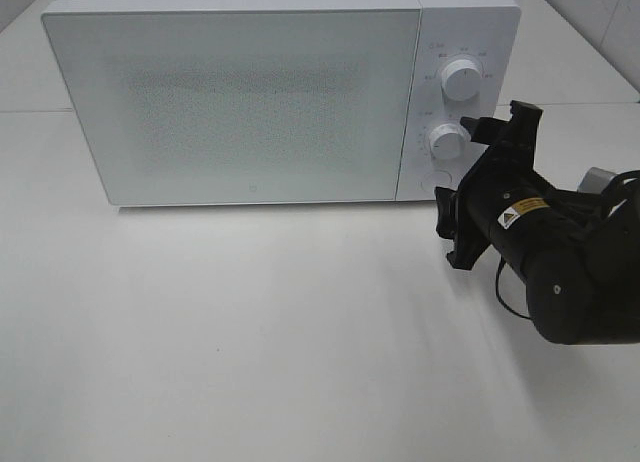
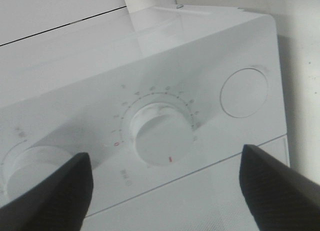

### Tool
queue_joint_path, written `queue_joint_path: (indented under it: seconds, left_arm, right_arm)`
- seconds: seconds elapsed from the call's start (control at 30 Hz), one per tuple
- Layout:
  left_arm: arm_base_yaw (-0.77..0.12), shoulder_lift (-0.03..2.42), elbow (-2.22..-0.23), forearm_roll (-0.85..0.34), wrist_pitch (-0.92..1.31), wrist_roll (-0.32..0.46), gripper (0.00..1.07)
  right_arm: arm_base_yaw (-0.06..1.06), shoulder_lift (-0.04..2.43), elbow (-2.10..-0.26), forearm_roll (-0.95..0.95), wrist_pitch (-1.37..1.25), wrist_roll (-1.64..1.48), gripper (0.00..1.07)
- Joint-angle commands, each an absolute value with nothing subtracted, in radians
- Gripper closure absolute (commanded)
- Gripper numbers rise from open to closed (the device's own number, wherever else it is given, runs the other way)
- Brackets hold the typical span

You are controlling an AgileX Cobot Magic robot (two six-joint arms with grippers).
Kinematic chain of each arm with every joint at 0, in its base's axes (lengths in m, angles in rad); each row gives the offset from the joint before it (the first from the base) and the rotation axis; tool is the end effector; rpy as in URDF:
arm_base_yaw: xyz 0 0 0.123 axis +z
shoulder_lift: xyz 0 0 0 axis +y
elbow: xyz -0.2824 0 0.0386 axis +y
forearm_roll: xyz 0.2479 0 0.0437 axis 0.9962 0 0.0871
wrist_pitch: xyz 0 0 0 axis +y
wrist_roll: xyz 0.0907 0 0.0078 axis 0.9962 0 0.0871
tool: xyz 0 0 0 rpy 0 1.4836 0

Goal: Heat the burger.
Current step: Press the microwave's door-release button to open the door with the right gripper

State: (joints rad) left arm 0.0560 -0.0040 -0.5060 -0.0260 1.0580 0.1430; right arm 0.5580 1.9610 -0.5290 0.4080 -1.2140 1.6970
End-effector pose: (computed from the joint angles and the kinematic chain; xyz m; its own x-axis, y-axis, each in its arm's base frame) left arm -0.0059 -0.0024 0.2791 -0.4447 0.1051 -0.8895 0.0222 0.9941 0.1064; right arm 0.2759 0.1323 0.1165 -0.1366 0.9676 0.2122 0.1789 -0.1866 0.9660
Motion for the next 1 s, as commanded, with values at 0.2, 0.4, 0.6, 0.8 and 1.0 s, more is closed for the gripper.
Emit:
queue_joint_path:
  seconds: [0.2, 0.4, 0.6, 0.8, 1.0]
  left_arm:
    - [0.057, -0.021, -0.505, -0.033, 1.045, 0.14, 0.03]
    - [0.057, -0.021, -0.505, -0.033, 1.045, 0.14, 0.03]
    - [0.057, -0.021, -0.505, -0.033, 1.045, 0.14, 0.03]
    - [0.057, -0.021, -0.505, -0.033, 1.045, 0.14, 0.03]
    - [0.057, -0.021, -0.505, -0.033, 1.045, 0.14, 0.03]
  right_arm:
    - [0.598, 1.805, -0.43, 0.434, -1.332, 1.549, 0.31]
    - [0.598, 1.65, -0.331, 0.433, -1.33, 1.329, 0.31]
    - [0.598, 1.42, -0.255, 0.452, -1.225, 0.945, 0.31]
    - [0.598, 1.184, -0.273, 0.425, -0.889, 0.537, 0.31]
    - [0.594, 1.068, -0.39, 0.425, -0.425, 0.159, 0.31]
